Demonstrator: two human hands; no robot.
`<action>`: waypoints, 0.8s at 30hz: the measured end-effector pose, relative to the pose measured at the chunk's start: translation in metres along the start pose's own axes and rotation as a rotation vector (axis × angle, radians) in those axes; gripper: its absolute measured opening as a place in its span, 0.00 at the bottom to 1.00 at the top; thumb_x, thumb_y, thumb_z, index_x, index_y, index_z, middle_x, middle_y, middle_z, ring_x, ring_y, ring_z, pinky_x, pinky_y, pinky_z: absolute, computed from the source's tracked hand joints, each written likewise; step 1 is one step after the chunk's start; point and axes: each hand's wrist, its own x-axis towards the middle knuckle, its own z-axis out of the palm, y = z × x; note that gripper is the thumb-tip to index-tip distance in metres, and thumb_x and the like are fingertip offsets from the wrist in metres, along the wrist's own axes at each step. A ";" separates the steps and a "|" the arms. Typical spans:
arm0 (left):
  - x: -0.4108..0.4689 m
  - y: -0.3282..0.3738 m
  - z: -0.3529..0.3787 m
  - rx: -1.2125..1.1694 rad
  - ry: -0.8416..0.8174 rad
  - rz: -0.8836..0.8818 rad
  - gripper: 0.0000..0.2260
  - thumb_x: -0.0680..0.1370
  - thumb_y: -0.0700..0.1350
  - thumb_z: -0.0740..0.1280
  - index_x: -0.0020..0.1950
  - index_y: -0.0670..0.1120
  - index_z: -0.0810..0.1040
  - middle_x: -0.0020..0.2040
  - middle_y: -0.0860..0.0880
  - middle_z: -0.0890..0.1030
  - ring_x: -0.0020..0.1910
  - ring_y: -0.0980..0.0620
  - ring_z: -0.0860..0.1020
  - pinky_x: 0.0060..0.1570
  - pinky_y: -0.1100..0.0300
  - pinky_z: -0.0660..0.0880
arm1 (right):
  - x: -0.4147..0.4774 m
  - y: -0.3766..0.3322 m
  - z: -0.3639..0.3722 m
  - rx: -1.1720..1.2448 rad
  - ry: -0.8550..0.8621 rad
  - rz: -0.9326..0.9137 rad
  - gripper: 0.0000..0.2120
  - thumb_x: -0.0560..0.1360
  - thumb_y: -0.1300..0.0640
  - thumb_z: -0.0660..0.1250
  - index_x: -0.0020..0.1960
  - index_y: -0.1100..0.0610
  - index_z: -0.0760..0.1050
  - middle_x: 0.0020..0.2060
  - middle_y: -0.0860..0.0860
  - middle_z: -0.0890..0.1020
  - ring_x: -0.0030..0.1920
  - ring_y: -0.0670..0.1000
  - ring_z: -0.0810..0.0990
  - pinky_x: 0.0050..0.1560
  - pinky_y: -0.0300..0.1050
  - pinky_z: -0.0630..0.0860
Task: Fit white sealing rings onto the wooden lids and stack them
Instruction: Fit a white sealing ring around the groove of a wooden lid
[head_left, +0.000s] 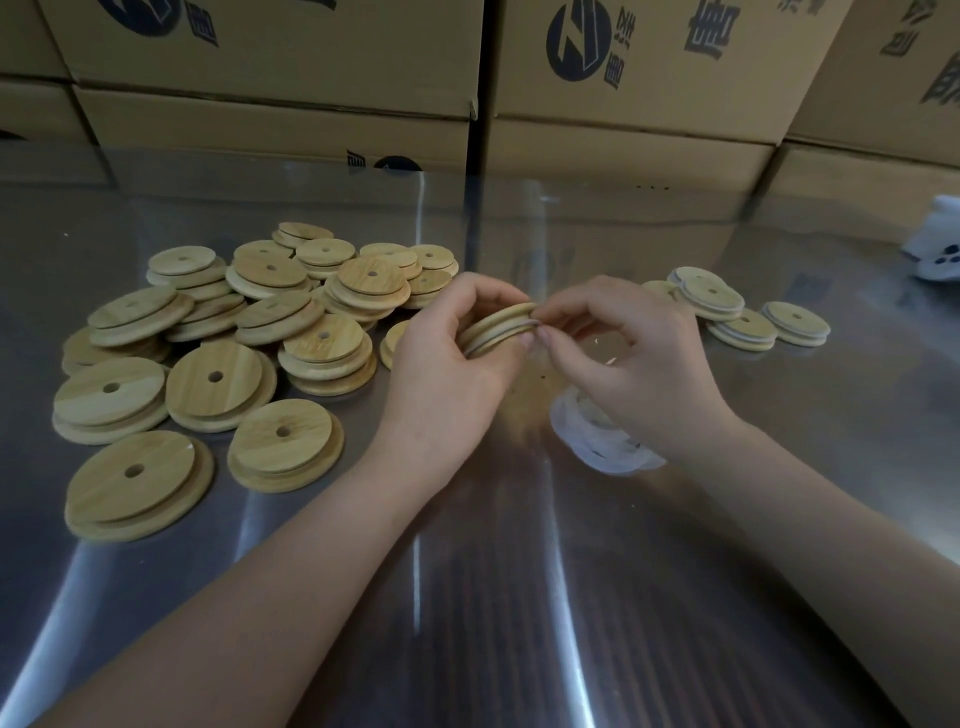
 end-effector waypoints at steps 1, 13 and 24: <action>0.000 0.000 0.001 -0.016 0.014 -0.002 0.09 0.74 0.35 0.72 0.50 0.46 0.79 0.44 0.53 0.81 0.46 0.56 0.80 0.48 0.64 0.76 | 0.000 0.000 0.001 0.007 0.000 0.013 0.04 0.72 0.67 0.71 0.47 0.64 0.81 0.40 0.53 0.83 0.40 0.51 0.81 0.43 0.48 0.78; 0.000 0.000 -0.002 0.107 0.065 -0.060 0.12 0.73 0.38 0.74 0.54 0.50 0.81 0.47 0.54 0.85 0.50 0.58 0.82 0.56 0.53 0.79 | -0.004 -0.001 0.008 0.054 0.105 0.135 0.02 0.73 0.65 0.71 0.45 0.61 0.82 0.38 0.49 0.83 0.40 0.45 0.80 0.45 0.34 0.76; 0.002 0.002 -0.003 0.312 0.101 -0.009 0.11 0.73 0.38 0.74 0.51 0.51 0.84 0.44 0.60 0.83 0.47 0.62 0.80 0.53 0.60 0.77 | -0.002 0.003 0.003 -0.224 -0.020 0.009 0.02 0.74 0.64 0.68 0.46 0.62 0.79 0.38 0.52 0.82 0.39 0.55 0.81 0.38 0.55 0.77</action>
